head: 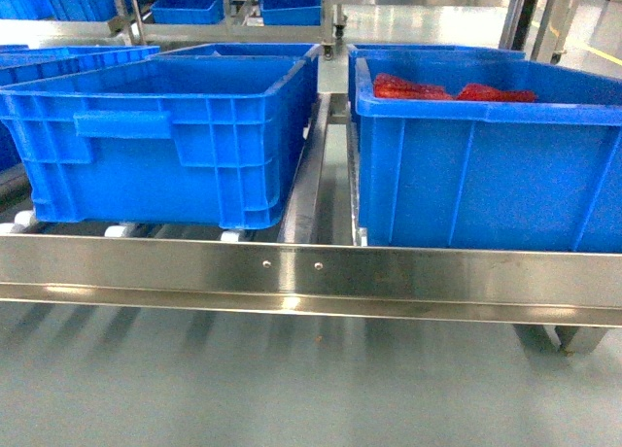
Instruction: Pick blue part to blue bin on bottom shelf
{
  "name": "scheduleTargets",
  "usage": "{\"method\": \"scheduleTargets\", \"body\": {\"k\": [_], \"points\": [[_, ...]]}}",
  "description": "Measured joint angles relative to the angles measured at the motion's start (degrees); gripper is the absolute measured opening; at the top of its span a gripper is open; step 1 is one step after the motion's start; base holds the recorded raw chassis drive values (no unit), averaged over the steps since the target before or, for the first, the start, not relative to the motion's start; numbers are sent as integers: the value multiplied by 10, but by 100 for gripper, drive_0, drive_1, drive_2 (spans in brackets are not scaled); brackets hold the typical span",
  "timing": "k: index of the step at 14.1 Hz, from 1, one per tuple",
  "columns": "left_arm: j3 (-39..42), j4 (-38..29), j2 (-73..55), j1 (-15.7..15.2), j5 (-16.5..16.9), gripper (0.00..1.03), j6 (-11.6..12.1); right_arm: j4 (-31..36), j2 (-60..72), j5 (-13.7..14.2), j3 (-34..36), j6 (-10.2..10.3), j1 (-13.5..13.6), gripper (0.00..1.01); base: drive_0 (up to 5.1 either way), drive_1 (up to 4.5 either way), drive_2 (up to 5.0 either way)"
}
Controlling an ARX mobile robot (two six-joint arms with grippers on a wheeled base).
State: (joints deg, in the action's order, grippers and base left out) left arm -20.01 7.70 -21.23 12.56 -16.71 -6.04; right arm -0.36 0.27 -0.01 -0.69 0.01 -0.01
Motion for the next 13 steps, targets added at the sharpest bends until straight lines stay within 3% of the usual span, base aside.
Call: {"method": "scheduleTargets", "body": {"k": [4,13], "points": [[0,0,0,0,0,44,0,0,0,0,0,0,0,98,-1,60,-62],[0,0,0,0,0,44,0,0,0,0,0,0,0,98,-9,400,-418]]}}
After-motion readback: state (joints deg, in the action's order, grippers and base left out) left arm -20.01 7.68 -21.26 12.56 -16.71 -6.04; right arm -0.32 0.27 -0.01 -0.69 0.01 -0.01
